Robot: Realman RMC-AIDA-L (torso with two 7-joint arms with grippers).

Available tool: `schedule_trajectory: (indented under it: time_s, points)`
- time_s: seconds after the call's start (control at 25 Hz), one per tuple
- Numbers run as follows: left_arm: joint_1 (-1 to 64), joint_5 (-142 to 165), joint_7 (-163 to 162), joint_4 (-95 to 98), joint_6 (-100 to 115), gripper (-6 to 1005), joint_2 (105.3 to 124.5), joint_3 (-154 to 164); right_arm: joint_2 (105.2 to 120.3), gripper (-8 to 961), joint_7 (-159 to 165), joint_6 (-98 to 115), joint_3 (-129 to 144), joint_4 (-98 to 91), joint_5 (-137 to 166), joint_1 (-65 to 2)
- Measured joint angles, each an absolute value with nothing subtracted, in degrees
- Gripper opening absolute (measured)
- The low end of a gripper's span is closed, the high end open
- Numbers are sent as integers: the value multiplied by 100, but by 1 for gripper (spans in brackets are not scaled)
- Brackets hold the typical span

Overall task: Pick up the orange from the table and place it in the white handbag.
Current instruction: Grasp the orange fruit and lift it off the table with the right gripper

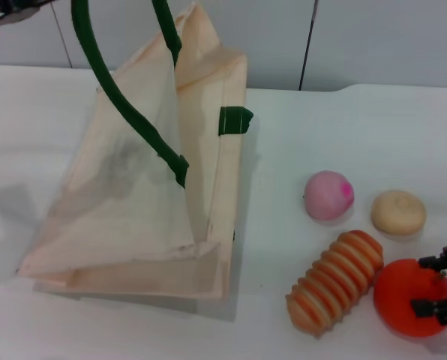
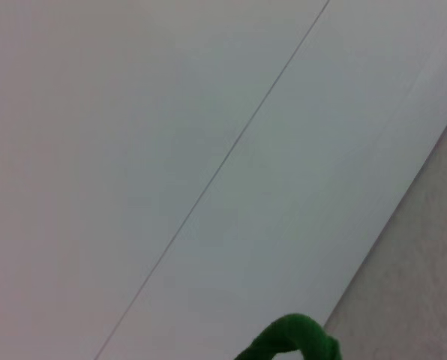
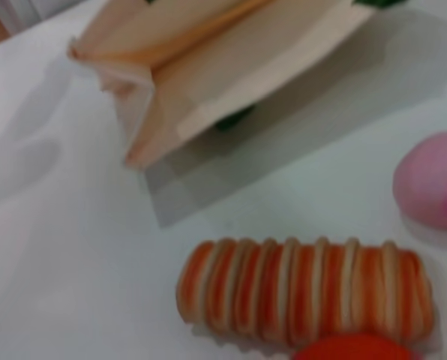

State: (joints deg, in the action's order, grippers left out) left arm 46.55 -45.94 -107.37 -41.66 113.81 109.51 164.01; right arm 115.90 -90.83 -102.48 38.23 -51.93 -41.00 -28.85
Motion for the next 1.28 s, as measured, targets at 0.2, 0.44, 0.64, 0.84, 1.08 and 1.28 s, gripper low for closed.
schedule_trajectory:
  time_s: [0.2,0.44,0.64,0.84,1.08,1.28]
  points:
    - [4646,-4640,-10788,-4166,11381,122,10951,16401,11592,798,-9044,-9978,3951,-4994,-3971,-2940]
    - [4645,-4650,-10793,-4156,11381,121,10951,16401,11592,792,-9028,-9830,4006,-4981,-3900,-2957]
    - [4648,-4650,-10793,-4148,11381,121,10951,16401,11593,786,-9026,-9814,4008,-4982,-3885,-2965]
    - [4647,-4650,-10793,-4140,11381,122,10951,16400,11592,683,-9026,-9815,4008,-4998,-3884,-2970]
    - [4643,-4650,-10793,-4131,11381,122,10951,16401,11593,558,-9061,-9878,4008,-5044,-3885,-2994]
    - [4640,-4649,-10793,-4131,11381,121,10951,16401,11592,513,-9087,-9894,3990,-5045,-3886,-3021]
